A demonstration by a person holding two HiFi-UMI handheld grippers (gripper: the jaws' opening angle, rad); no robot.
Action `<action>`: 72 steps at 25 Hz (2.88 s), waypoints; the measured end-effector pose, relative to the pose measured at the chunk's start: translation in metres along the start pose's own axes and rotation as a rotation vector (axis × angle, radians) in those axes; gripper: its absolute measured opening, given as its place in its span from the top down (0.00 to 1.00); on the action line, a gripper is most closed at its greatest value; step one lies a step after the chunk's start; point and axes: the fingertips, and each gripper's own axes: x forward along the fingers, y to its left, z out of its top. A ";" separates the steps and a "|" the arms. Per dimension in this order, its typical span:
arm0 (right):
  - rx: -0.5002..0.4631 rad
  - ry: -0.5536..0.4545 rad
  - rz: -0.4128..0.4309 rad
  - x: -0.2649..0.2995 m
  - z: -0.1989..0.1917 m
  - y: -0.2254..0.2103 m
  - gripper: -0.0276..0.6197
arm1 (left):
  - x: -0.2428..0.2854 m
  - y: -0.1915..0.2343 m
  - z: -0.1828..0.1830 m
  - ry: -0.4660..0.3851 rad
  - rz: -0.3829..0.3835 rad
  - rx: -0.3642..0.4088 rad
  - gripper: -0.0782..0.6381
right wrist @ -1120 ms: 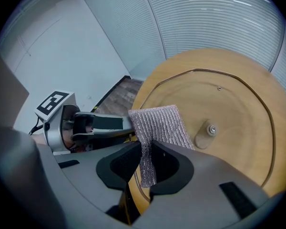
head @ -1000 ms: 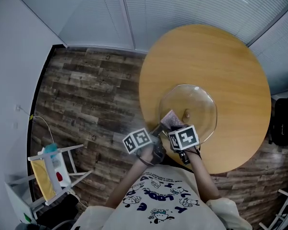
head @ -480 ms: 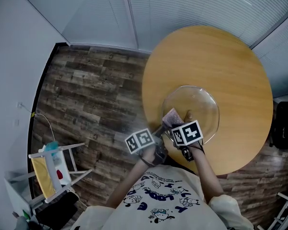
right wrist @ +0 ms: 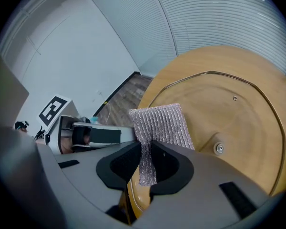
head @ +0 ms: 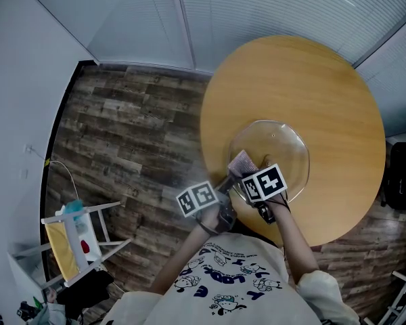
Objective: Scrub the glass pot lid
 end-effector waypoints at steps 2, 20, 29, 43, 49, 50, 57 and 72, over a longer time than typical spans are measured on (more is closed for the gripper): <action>0.005 0.000 0.011 0.000 0.001 0.000 0.84 | -0.001 0.001 0.000 0.000 0.000 0.003 0.79; -0.059 0.057 0.035 0.004 0.011 -0.002 0.84 | -0.004 0.000 0.000 -0.005 0.010 0.026 0.79; -0.057 0.037 0.020 0.008 0.017 -0.006 0.84 | -0.003 0.003 0.000 -0.009 0.024 0.034 0.79; -0.026 -0.044 -0.044 0.009 0.034 -0.008 0.84 | -0.005 0.001 0.002 -0.011 0.032 0.051 0.79; -0.022 -0.085 -0.081 0.010 0.046 -0.014 0.84 | -0.004 0.001 0.003 -0.009 0.031 0.053 0.79; -0.020 -0.091 -0.085 0.010 0.047 -0.015 0.84 | -0.003 0.001 0.004 -0.008 0.033 0.053 0.79; -0.002 -0.126 -0.112 0.010 0.055 -0.021 0.84 | -0.004 0.001 0.004 -0.007 0.034 0.055 0.79; 0.035 -0.190 -0.199 0.003 0.065 -0.052 0.84 | -0.001 -0.001 0.004 -0.007 0.031 0.056 0.79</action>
